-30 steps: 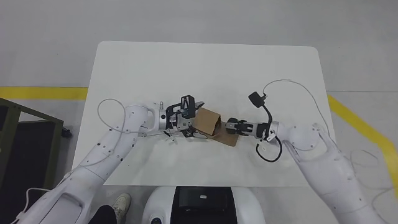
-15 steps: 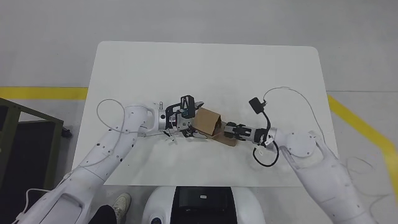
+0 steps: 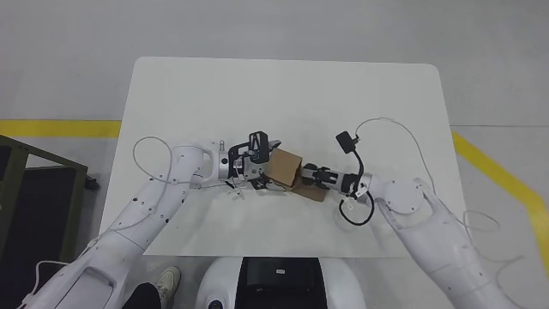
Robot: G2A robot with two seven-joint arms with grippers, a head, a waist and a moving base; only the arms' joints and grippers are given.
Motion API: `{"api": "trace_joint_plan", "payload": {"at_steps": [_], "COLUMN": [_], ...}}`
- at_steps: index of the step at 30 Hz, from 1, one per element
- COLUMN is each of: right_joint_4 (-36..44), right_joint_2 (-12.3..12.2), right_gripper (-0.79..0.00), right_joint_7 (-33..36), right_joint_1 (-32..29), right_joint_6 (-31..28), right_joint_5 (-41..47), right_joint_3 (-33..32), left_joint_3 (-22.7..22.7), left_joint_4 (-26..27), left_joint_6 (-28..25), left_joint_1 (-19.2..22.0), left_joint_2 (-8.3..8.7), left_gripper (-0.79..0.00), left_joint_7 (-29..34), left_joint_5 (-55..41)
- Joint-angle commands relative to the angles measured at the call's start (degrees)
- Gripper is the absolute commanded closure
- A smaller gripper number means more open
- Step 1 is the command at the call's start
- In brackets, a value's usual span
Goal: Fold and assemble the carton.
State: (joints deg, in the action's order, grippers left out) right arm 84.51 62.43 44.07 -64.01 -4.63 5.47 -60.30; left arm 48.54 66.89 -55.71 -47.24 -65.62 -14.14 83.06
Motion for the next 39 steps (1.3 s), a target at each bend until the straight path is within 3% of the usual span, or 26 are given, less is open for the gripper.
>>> {"api": "trace_joint_plan", "payload": {"at_steps": [1, 23, 39], "right_joint_4": [-0.40, -7.71, -9.38], "right_joint_2": [0.21, 3.32, 3.83], "right_gripper": [0.000, 0.000, 0.000], "right_joint_7": [-0.65, -1.23, 1.87], "right_joint_1": [0.26, 5.47, 7.62], "right_joint_6": [-0.31, -2.67, -3.56], "right_joint_5": [0.50, 4.85, 3.80], "right_joint_3": [0.33, 6.55, 6.31], "left_joint_3": [-0.04, 0.06, 0.20], "left_joint_4": [0.05, -0.38, -0.18], "left_joint_6": [-0.07, -0.28, -0.44], "left_joint_1": [0.01, -0.13, -0.25], "left_joint_2": [-0.02, -0.17, -0.23], "left_gripper": [-0.785, -0.785, -0.785], "left_joint_7": [0.08, 0.15, 0.34], "left_joint_5": [0.03, -0.10, -0.07]}}
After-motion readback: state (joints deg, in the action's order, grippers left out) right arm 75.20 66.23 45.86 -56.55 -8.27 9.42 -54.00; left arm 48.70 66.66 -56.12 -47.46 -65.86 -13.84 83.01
